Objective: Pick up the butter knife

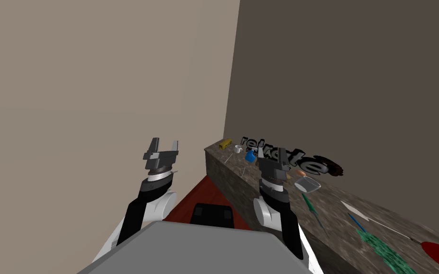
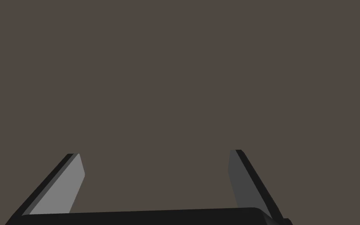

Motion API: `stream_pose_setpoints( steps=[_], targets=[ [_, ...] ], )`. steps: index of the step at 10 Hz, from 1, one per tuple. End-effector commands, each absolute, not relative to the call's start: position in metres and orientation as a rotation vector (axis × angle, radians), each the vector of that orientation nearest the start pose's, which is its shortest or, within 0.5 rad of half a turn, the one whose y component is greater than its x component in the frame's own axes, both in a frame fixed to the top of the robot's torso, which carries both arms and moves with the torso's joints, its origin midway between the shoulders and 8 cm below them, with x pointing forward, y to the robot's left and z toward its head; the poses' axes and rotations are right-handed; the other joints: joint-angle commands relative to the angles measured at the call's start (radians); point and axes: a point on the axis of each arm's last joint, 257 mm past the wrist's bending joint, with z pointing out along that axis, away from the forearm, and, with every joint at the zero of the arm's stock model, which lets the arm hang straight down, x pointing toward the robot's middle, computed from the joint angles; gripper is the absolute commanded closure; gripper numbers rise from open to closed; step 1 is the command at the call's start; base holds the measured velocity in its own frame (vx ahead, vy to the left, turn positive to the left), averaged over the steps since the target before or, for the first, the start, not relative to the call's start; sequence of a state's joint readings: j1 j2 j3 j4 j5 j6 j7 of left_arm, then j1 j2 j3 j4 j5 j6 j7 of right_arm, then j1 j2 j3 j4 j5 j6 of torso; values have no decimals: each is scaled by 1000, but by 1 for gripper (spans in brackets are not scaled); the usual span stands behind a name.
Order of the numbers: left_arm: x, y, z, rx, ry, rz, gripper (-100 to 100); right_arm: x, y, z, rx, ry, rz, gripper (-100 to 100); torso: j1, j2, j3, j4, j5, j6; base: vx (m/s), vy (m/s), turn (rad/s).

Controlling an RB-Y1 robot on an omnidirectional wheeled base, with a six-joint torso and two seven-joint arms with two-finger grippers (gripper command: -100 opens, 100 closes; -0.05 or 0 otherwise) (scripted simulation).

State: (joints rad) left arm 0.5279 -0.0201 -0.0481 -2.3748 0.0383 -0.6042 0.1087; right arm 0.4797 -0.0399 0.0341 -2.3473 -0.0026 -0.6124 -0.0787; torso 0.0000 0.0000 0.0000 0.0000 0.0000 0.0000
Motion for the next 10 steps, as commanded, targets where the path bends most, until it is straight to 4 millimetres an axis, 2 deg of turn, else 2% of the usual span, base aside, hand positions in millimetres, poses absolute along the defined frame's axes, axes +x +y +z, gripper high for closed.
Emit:
stream_pose_setpoints(
  steps=[1,7,8,10],
  targets=[
    [303,268,75,-592,421,-1501,0,317,-256,71,519,529,1481,-100,0,0,0,0,0,0,8,10,26],
    [303,268,75,-592,421,-1501,0,346,-278,41,692,637,1535,-100,2,-2,-1,-1,0,0,29,23,37],
    [303,268,75,-592,421,-1501,0,346,-278,40,699,634,1548,-100,2,-3,-2,-1,0,0,26,19,15],
    [303,268,75,-592,421,-1501,0,355,-292,28,780,656,1558,-100,1,-1,-1,0,0,0,21,23,49]
  ],
)
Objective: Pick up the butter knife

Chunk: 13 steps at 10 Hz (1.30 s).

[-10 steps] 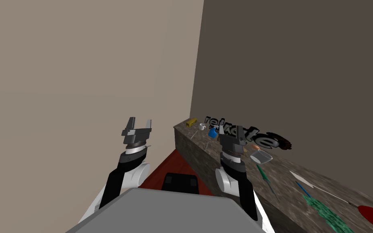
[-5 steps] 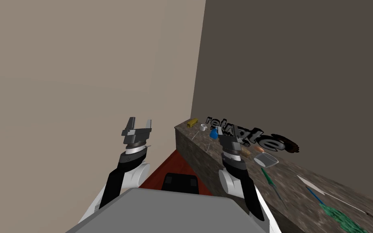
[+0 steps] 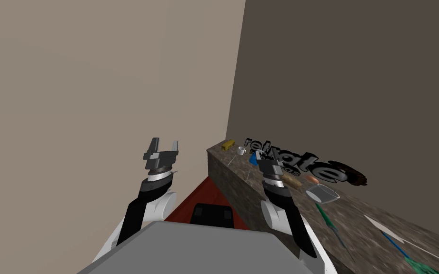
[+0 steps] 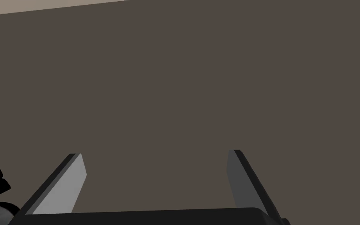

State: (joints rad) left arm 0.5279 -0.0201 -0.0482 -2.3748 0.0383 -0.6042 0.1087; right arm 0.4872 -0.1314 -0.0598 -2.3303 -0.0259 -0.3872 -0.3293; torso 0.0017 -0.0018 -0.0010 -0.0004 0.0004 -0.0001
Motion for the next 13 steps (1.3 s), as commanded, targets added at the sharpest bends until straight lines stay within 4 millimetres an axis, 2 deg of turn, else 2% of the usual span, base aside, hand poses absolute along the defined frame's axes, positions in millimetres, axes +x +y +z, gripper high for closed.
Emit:
stream_pose_setpoints(
  steps=[1,4,5,6,7,8,9,12,13],
  targets=[
    [303,268,75,-592,421,-1501,0,357,-292,26,800,656,1572,-100,0,0,0,0,0,0,25,22,15],
    [303,269,75,-592,421,-1501,0,367,-309,9,915,670,1581,-100,-1,0,0,0,0,0,26,16,31],
    [303,268,75,-592,421,-1501,0,367,-309,9,921,665,1593,-100,-1,0,0,0,0,0,23,16,21],
    [303,269,75,-592,421,-1501,0,371,-319,0,978,668,1591,-100,-1,0,0,0,0,0,25,25,40],
    [303,268,75,-592,421,-1501,0,371,-319,-1,987,663,1602,-100,0,0,0,0,0,0,23,19,20],
    [303,269,75,-592,421,-1501,0,375,-329,-10,1049,662,1598,-100,0,0,0,0,0,0,31,19,44],
    [303,268,75,-592,421,-1501,0,375,-329,-10,1058,657,1609,-100,0,0,0,0,0,0,24,15,22],
    [303,269,75,-592,421,-1501,0,381,-351,-31,1189,638,1600,-100,0,0,0,0,0,0,27,22,36],
    [303,268,75,-592,421,-1501,0,382,-352,-32,1209,627,1618,-100,0,0,0,0,0,0,25,17,23]
  ],
)
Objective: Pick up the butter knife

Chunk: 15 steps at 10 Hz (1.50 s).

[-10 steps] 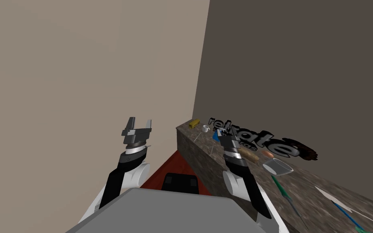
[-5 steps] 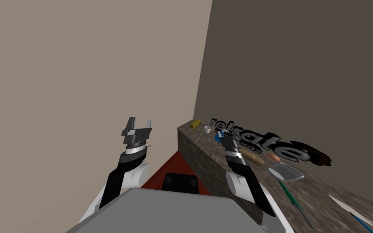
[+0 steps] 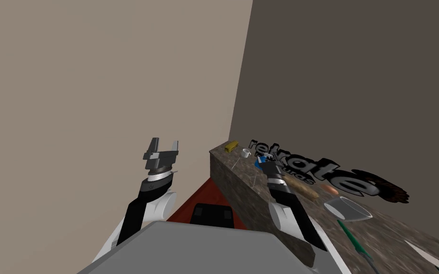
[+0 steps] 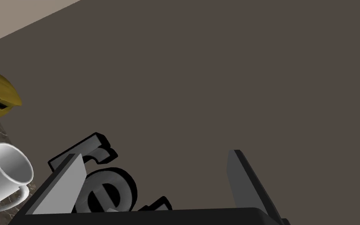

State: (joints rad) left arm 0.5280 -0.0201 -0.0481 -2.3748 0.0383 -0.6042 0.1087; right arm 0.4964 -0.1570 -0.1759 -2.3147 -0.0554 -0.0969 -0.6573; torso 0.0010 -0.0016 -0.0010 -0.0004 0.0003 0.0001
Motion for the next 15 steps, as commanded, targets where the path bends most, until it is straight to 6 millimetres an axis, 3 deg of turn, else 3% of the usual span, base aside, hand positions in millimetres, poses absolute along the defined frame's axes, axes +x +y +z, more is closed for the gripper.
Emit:
stream_pose_setpoints(
  steps=[1,8,15],
  targets=[
    [303,269,75,-592,421,-1501,0,383,-363,-41,1261,613,1606,-100,0,0,0,0,0,0,30,24,48],
    [303,269,75,-592,421,-1501,0,384,-403,-85,1542,488,1604,-100,1,0,0,0,0,0,30,21,35],
    [303,269,75,-592,421,-1501,0,369,-456,-143,1846,266,1528,-100,0,0,0,0,0,0,31,20,38]
  ],
)
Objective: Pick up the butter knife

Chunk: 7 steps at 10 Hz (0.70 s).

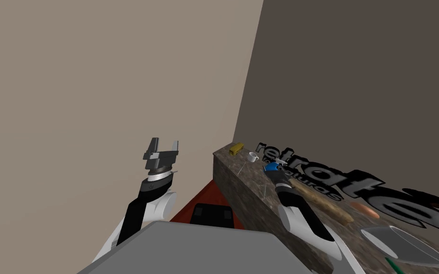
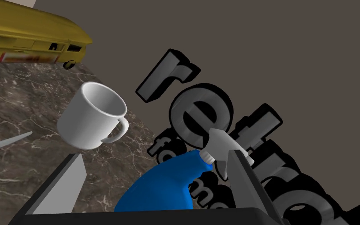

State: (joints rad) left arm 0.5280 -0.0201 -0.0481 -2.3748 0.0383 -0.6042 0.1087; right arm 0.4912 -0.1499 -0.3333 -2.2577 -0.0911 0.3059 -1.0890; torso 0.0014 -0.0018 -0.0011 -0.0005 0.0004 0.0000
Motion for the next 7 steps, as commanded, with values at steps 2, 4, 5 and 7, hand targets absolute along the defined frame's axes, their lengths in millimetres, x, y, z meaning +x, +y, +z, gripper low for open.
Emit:
stream_pose_setpoints(
  steps=[2,4,5,7],
  targets=[
    [303,269,75,-592,421,-1501,0,363,-468,-160,1922,192,1502,-100,0,0,0,0,0,0,31,22,40],
    [303,269,75,-592,421,-1501,0,356,-480,-174,1987,109,1483,-100,0,0,0,0,0,0,29,18,34],
    [303,269,75,-592,421,-1501,0,355,-481,-179,2018,78,1481,-100,0,0,0,0,0,0,27,16,29],
    [303,269,75,-592,421,-1501,0,346,-492,-195,2082,-9,1450,-100,0,0,0,0,0,0,32,19,32]
  ],
)
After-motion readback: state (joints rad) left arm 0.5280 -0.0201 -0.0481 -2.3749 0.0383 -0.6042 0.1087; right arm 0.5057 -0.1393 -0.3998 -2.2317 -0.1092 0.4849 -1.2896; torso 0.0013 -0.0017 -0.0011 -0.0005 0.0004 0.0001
